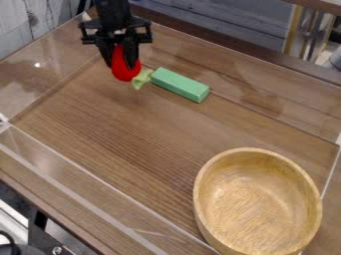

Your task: Move the red fruit to the left

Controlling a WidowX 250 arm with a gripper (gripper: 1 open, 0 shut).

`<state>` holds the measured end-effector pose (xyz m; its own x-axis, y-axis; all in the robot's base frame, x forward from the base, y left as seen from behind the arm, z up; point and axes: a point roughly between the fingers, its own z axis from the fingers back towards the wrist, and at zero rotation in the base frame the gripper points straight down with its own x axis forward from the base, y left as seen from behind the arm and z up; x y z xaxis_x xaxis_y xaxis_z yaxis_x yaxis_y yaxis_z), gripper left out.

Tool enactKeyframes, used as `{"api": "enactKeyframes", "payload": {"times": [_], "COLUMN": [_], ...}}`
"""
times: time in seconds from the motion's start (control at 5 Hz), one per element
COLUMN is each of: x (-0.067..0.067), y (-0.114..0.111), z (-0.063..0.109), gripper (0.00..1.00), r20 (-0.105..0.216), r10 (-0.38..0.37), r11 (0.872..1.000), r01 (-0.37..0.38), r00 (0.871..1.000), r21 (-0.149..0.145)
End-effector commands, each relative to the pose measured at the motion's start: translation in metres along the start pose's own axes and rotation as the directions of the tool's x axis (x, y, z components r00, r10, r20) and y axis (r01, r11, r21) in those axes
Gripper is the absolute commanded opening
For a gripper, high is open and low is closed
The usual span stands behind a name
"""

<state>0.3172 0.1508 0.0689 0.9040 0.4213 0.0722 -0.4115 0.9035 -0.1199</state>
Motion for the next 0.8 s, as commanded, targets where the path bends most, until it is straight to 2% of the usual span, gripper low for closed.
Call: {"api": "enactKeyframes", "payload": {"times": [0.0,0.4,0.6], "x": [0.019,0.027,0.04], "y": [0.008,0.048,0.044], "z": [0.008,0.015,0.014], "gripper": [0.0,0.0,0.0], "r20": [0.069,0.063,0.062], "r10": [-0.03,-0.067,-0.075], "r11": [1.0,0.998,0.997], "r01": [0.03,0.066,0.075], "r00": [0.997,0.996,0.995], "r21": [0.006,0.013,0.011]}}
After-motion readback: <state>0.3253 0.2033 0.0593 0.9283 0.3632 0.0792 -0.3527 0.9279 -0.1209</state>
